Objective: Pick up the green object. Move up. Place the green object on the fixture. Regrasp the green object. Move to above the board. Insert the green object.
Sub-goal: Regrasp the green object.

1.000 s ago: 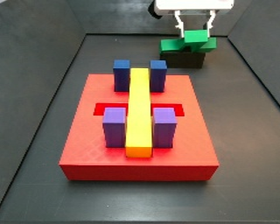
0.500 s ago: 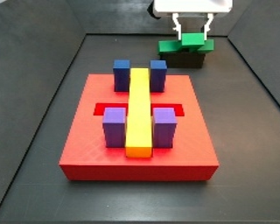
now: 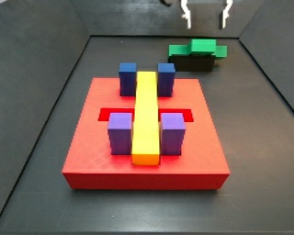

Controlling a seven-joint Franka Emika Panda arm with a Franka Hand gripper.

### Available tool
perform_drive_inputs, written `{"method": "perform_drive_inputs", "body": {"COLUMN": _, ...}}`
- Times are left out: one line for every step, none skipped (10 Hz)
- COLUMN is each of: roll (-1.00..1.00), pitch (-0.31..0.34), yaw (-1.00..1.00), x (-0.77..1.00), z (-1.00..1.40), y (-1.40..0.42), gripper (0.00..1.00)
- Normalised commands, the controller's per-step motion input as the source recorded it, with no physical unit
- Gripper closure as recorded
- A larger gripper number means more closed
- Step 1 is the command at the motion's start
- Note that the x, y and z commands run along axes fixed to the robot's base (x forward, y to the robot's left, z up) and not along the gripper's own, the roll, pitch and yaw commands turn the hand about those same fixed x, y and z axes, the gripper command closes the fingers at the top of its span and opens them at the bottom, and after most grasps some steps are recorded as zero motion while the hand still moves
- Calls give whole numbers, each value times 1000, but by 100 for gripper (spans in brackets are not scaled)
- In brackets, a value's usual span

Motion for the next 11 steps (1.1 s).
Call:
{"method": "perform_drive_inputs", "body": {"roll": 706, "pitch": -126, "yaw": 0, "x": 140, "z": 1000, "y": -106, "gripper": 0}}
{"method": "perform_drive_inputs", "body": {"roll": 923, "pitch": -131, "yaw": 0, "x": 97, "z": 800, "y": -209, "gripper": 0}}
{"method": "perform_drive_inputs", "body": {"roll": 1000, "pitch": -91, "yaw": 0, "x": 74, "z": 586, "y": -223, "gripper": 0}}
{"method": "perform_drive_inputs", "body": {"roll": 1000, "pitch": -40, "yaw": 0, "x": 86, "z": 486, "y": -271, "gripper": 0}}
{"method": "perform_drive_inputs", "body": {"roll": 1000, "pitch": 0, "yaw": 0, "x": 169, "z": 394, "y": -443, "gripper": 0}}
{"method": "perform_drive_inputs", "body": {"roll": 1000, "pitch": 0, "yaw": 0, "x": 177, "z": 346, "y": -477, "gripper": 0}}
{"method": "perform_drive_inputs", "body": {"roll": 1000, "pitch": 0, "yaw": 0, "x": 229, "z": 340, "y": -491, "gripper": 0}}
{"method": "perform_drive_inputs", "body": {"roll": 1000, "pitch": 0, "yaw": 0, "x": 243, "z": 249, "y": -440, "gripper": 0}}
{"method": "perform_drive_inputs", "body": {"roll": 1000, "pitch": 0, "yaw": 0, "x": 249, "z": 143, "y": -380, "gripper": 0}}
{"method": "perform_drive_inputs", "body": {"roll": 1000, "pitch": 0, "yaw": 0, "x": 240, "z": 71, "y": -337, "gripper": 0}}
{"method": "perform_drive_inputs", "body": {"roll": 1000, "pitch": 0, "yaw": 0, "x": 343, "z": 0, "y": -394, "gripper": 0}}
